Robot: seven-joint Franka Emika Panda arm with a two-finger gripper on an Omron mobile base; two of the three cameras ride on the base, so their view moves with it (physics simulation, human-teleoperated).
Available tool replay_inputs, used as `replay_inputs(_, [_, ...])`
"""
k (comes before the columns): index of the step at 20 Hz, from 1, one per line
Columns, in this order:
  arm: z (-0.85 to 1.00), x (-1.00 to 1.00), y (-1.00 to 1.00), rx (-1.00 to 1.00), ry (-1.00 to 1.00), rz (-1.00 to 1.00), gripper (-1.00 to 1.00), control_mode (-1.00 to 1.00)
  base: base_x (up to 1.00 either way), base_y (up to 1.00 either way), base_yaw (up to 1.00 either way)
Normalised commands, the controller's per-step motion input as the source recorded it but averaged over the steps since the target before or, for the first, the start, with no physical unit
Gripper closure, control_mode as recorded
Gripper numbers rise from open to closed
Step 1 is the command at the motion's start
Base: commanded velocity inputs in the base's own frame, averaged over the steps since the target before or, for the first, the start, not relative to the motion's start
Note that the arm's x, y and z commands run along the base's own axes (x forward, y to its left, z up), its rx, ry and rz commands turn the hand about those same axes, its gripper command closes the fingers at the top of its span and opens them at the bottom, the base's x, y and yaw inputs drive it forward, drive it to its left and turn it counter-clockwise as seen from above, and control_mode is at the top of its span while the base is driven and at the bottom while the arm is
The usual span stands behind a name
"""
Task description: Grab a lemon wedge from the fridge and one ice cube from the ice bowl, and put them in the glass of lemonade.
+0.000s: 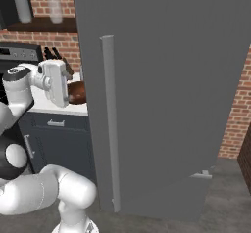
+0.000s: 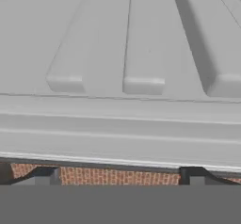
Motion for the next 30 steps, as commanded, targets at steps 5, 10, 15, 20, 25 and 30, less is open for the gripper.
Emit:
replay_inputs(5, [0.00,0.00,-0.80,0.00,-0.01,-0.21,-1.00,-1.00,0.00,0.00,0.00])
replay_inputs(10, [0.05,-0.10,-0.88,0.00,0.00,-0.23,-1.00,-1.00,0.00,0.00,0.00])
replay_inputs(15, [0.00,-0.70,-1.00,0.03,0.00,-0.22,-1.00,-1.00,0.00,0.00,0.00])
replay_inputs(20, [0.00,-0.68,-1.00,0.03,0.00,-0.19,-1.00,-1.00,0.00,0.00,0.00])
replay_inputs(25, [0.00,-0.44,-1.00,0.01,0.01,-0.17,-1.00,-1.00,0.00,0.00,0.00])
replay_inputs(30, [0.00,-0.28,-1.00,0.00,0.00,-0.05,-1.00,-1.00,0.00,0.00,0.00])
